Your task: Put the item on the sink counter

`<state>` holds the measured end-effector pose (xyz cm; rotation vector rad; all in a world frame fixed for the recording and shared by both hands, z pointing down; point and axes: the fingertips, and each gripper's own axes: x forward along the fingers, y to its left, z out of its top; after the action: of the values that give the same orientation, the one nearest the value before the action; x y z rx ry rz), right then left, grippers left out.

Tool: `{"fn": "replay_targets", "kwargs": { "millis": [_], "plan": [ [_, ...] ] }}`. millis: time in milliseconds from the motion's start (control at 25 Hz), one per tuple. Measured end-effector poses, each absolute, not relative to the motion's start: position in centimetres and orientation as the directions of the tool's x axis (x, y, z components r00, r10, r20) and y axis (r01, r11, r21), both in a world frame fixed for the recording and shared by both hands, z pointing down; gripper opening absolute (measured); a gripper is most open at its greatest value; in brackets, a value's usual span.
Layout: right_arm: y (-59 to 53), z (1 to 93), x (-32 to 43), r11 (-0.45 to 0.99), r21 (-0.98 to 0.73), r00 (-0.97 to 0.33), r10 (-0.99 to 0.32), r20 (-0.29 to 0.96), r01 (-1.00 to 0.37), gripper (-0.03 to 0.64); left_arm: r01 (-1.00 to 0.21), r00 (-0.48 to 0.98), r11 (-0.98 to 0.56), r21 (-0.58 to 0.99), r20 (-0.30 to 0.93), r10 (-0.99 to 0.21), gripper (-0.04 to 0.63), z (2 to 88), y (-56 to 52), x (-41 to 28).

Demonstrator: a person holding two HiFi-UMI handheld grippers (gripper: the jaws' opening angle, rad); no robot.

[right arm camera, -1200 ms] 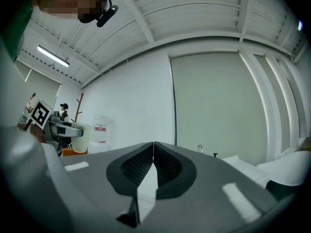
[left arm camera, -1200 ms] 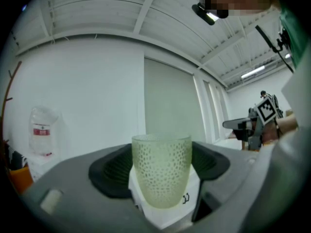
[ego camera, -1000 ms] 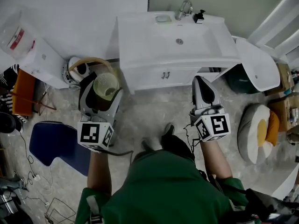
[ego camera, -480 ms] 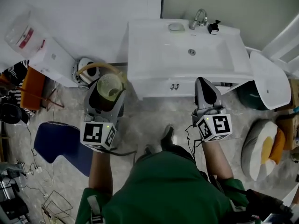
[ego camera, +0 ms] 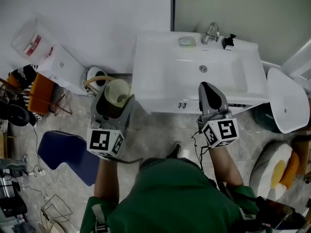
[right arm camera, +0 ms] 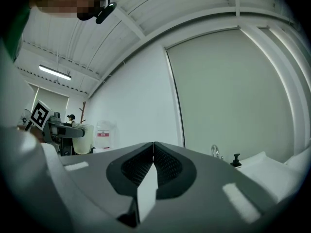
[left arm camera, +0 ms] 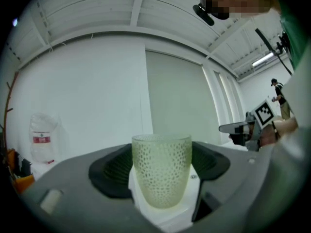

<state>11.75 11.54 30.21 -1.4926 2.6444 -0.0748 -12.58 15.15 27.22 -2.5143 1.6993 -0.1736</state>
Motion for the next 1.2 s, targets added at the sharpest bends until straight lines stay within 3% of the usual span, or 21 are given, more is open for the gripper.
{"fn": "replay_targets", "kwargs": {
  "millis": [520,1200],
  "plan": [
    [6.3,29.5,16.3,0.54,-0.115,-0.533,-0.842,-0.088,-0.834,0.002,-0.916,0.355,-0.356,-0.183,0.039,-0.934,0.367,26.3,10.3,-7.3],
    [-2.1,30.3,15.1,0.487,-0.102,-0.485,-0.873,-0.047,-0.868,0.002,-0.915,0.379,-0.384,-0.12,0.064,-0.923,0.367,29.4,0.6,-10.1]
  ]
}}
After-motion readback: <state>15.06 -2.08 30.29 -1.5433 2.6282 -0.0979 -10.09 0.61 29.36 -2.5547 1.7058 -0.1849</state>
